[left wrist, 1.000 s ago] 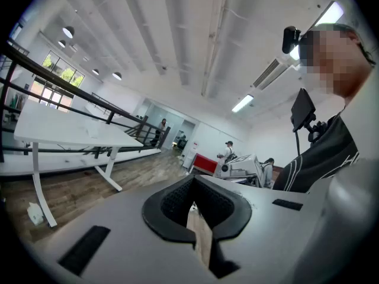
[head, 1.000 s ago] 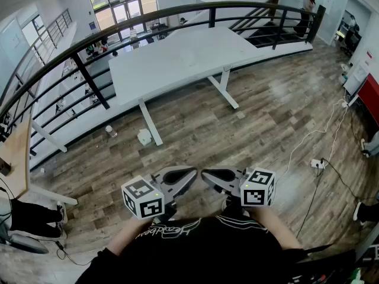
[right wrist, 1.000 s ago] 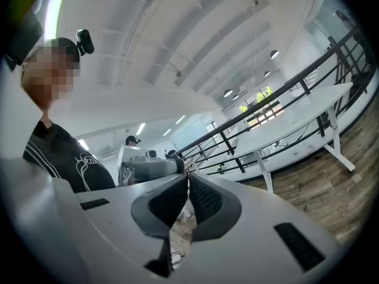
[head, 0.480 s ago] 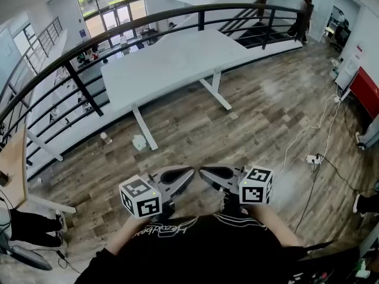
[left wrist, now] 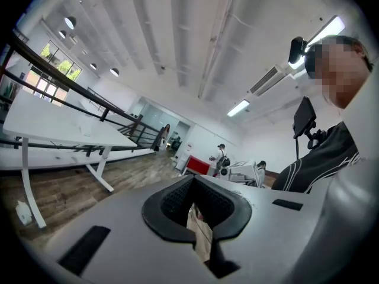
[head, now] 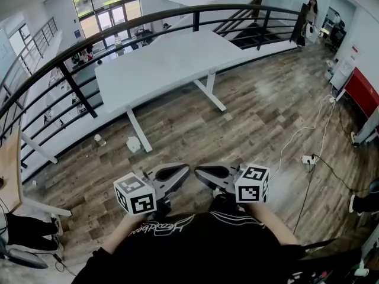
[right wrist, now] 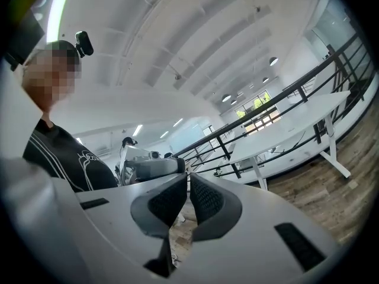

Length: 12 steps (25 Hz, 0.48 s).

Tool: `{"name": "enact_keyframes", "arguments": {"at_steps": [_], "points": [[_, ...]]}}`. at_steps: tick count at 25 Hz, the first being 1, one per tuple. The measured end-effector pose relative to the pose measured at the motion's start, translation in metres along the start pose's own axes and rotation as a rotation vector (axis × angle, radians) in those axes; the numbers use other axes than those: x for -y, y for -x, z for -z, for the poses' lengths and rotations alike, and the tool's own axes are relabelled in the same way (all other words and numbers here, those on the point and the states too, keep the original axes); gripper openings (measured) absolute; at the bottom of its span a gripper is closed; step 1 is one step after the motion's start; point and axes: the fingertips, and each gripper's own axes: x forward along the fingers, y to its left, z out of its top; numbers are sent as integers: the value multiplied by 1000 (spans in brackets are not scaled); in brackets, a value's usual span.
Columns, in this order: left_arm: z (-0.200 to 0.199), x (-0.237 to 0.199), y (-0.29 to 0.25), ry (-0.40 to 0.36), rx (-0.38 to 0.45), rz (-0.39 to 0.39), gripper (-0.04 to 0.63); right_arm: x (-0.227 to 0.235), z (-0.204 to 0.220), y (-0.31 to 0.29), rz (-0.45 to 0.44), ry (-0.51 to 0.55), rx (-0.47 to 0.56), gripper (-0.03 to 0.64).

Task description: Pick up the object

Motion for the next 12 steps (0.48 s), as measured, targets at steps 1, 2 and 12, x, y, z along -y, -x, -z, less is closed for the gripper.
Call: {"name": "enact_keyframes", "arguments": {"at_steps": [1,2,12], "points": [[-2,-4,-4,0,-1,-3,8,5,-2,0,-1,1,2,21],[-3,-8,-8,0,-2,-6,8,11,-3,0,-3,2,3,21],[-10,-76,-70,47,-31,-56,8,103,-26,1,-23,-61,15,21]]}}
